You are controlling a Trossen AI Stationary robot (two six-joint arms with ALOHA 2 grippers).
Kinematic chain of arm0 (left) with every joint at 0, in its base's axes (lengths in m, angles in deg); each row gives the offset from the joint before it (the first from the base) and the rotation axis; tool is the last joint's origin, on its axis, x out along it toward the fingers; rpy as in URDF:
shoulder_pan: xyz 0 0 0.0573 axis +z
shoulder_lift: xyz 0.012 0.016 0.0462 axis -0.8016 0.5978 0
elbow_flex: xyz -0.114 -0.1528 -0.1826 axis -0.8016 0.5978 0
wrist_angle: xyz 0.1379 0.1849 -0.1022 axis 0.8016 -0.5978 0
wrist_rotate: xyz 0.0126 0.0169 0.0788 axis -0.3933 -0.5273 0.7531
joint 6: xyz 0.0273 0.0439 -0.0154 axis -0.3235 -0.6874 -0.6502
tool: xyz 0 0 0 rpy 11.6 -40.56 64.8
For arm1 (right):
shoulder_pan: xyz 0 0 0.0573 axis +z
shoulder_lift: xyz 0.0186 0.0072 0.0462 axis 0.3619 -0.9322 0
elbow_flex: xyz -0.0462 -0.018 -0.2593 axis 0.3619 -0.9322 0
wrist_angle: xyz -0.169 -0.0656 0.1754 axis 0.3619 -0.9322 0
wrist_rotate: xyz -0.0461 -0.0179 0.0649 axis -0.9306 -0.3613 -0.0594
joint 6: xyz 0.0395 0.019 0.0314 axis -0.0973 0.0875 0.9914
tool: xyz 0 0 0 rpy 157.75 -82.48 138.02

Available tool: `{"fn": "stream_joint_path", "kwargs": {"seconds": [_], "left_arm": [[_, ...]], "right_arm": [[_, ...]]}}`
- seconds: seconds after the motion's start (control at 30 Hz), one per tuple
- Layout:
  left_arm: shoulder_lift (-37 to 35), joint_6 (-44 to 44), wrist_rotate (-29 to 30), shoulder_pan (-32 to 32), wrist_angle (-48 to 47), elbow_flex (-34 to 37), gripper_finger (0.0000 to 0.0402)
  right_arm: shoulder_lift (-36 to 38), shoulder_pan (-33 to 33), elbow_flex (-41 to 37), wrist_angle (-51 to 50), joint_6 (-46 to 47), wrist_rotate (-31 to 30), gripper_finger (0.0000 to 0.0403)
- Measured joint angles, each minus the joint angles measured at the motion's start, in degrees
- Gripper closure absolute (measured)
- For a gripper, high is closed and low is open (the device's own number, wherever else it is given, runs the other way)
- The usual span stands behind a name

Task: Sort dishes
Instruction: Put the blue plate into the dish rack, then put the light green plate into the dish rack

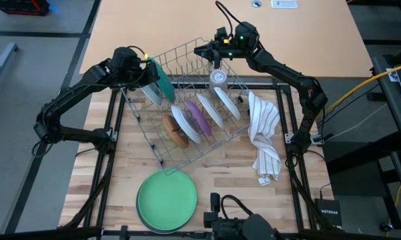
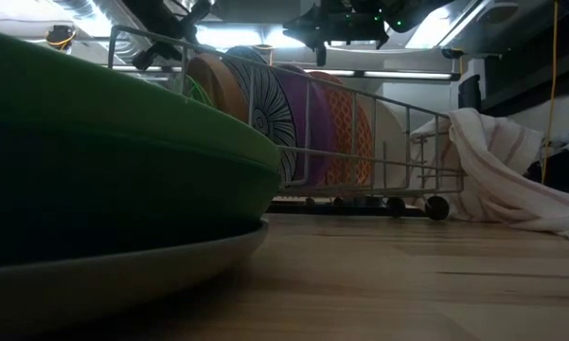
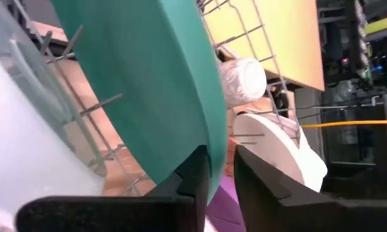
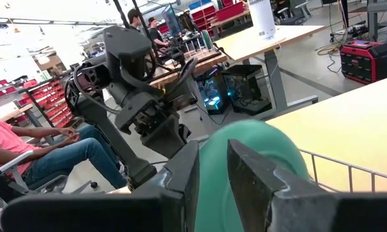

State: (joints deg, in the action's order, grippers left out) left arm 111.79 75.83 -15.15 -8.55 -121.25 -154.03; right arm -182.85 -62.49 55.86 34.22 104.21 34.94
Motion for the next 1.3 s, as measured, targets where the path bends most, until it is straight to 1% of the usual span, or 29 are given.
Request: {"fn": "stream_joint_path", "kwargs": {"seconds": [0.23,0.33,0.57,0.77,0.93,1.03,1.13,1.23,1.3], "left_arm": [[-0.04,0.11,-0.35,-0.02,-5.93,0.02,0.0293],[-0.55,0.1,-0.94,-0.02,-7.53,0.02,0.028],[-3.86,-1.18,-1.12,-0.04,-8.55,0.02,0.028],[-7.97,-1.21,-1.12,-0.04,-9.11,0.02,0.0282],[-11.43,-4.69,-1.1,-0.46,-8.87,0.02,0.0282],[-12.98,-8.45,-1.08,-2.49,-7.52,0.02,0.0282],[-13.73,-12.2,-2.07,-6.28,-5.1,0.02,0.0282],[-13.79,-14.96,-4.03,-11.75,-0.89,0.02,0.0282],[-13.56,-15.68,-4.34,-16.0,1.74,0.02,0.0282]], "right_arm": [[0.0,0.0,0.0,0.0,0.02,-0.02,0.0317],[0.0,0.0,0.0,-0.02,0.02,-0.02,0.0317],[-0.02,0.0,0.0,-0.29,0.04,-0.02,0.0317],[-0.02,0.0,0.0,-2.67,0.04,-0.02,0.0317],[-0.02,0.04,0.0,-2.63,0.04,0.47,0.0317],[-0.02,0.04,0.0,-2.32,0.12,3.15,0.0317],[-0.02,0.48,0.0,-2.65,0.26,7.6,0.0317],[-0.02,1.63,0.0,-2.78,0.3,11.65,0.0317],[-0.02,2.98,0.0,-2.66,0.3,14.28,0.0317]]}}
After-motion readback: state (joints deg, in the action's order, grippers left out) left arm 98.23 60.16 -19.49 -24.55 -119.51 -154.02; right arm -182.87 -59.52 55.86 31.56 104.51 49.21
